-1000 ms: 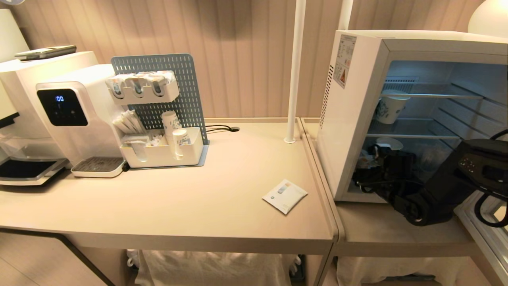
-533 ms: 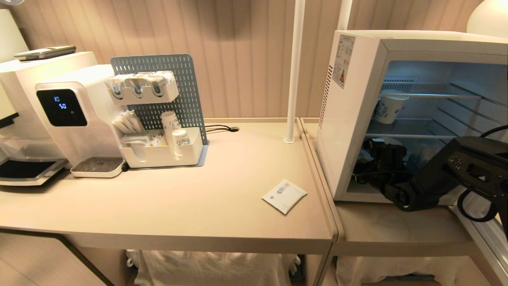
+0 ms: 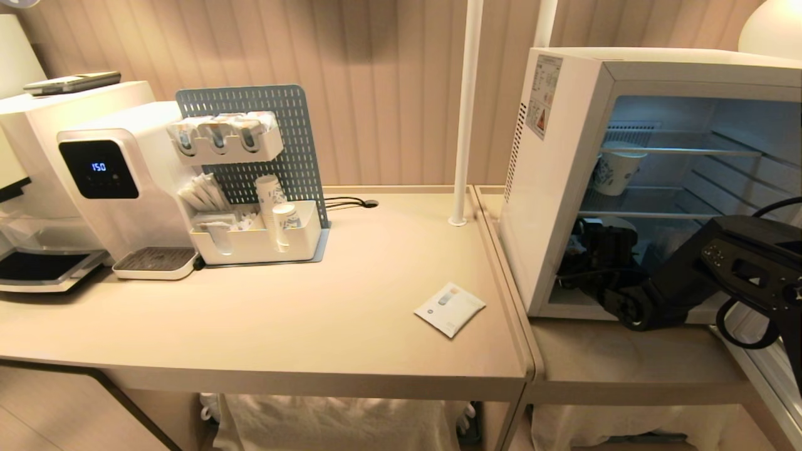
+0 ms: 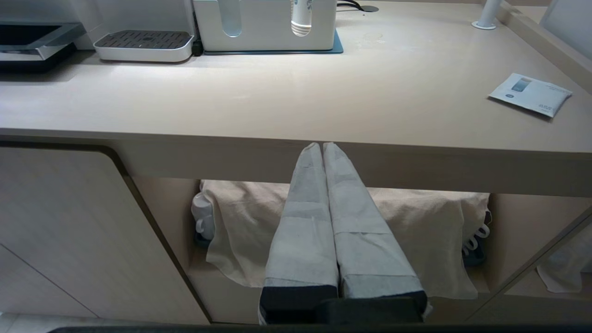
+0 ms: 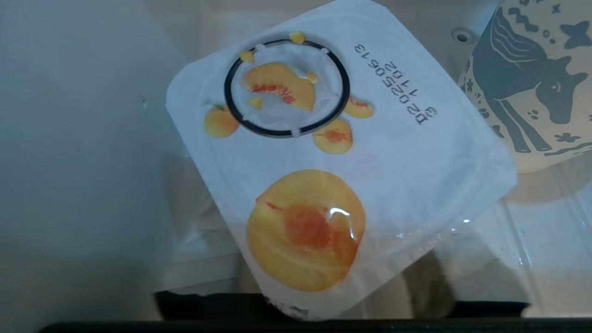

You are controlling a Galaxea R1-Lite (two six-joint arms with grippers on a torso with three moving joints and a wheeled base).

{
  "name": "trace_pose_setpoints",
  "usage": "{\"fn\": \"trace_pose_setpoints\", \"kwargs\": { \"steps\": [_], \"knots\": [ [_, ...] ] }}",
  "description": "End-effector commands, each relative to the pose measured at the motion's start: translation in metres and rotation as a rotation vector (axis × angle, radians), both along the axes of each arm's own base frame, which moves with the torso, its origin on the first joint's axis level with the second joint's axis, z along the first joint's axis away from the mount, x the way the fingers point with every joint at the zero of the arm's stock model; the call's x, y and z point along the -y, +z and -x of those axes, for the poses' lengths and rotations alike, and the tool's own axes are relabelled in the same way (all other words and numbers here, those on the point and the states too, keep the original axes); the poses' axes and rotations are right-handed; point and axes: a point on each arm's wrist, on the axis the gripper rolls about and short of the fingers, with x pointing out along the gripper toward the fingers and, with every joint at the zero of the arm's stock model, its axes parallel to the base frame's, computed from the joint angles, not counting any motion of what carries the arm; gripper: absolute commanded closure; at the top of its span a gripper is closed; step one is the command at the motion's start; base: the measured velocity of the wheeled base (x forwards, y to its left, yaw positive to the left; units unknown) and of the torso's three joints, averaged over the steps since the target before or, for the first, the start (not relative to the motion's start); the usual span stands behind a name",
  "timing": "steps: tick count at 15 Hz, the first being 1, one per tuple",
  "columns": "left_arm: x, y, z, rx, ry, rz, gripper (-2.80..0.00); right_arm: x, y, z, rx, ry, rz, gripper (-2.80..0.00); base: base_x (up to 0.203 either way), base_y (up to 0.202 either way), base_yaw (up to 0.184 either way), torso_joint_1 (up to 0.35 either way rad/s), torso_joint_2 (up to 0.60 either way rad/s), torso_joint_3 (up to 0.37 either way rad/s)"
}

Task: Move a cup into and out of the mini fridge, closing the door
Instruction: Take the yoghurt out of the freezer

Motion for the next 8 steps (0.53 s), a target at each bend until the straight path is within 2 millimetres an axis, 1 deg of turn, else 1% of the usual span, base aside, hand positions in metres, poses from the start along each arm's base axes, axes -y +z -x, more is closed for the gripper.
{"fn": "trace_pose_setpoints", "kwargs": {
  "steps": [1,3,4,7,8],
  "knots": [
    [0.000,0.000,0.000,-0.003,0.000,0.001,0.00,0.000,0.003,0.001,0.006,-0.002,0.000,0.00,0.000,0.000,0.000,0.000,0.00,0.000],
    [0.000,0.000,0.000,-0.003,0.000,0.001,0.00,0.001,0.005,0.005,0.002,-0.004,-0.001,0.00,0.000,0.000,0.000,0.000,0.00,0.000],
    [0.000,0.000,0.000,-0.003,0.000,0.001,0.00,0.001,0.009,0.012,-0.004,-0.004,-0.006,0.00,0.000,0.000,0.000,0.000,0.00,0.000],
    [0.000,0.000,0.000,-0.003,0.000,0.001,0.00,0.004,0.029,0.043,-0.017,0.006,-0.020,0.00,0.000,0.000,0.000,0.000,0.00,0.000],
    [0.000,0.000,0.000,-0.003,0.000,0.001,0.00,0.005,0.036,0.056,-0.020,0.014,-0.035,0.00,0.000,0.000,0.000,0.000,0.00,0.000]
  ]
}}
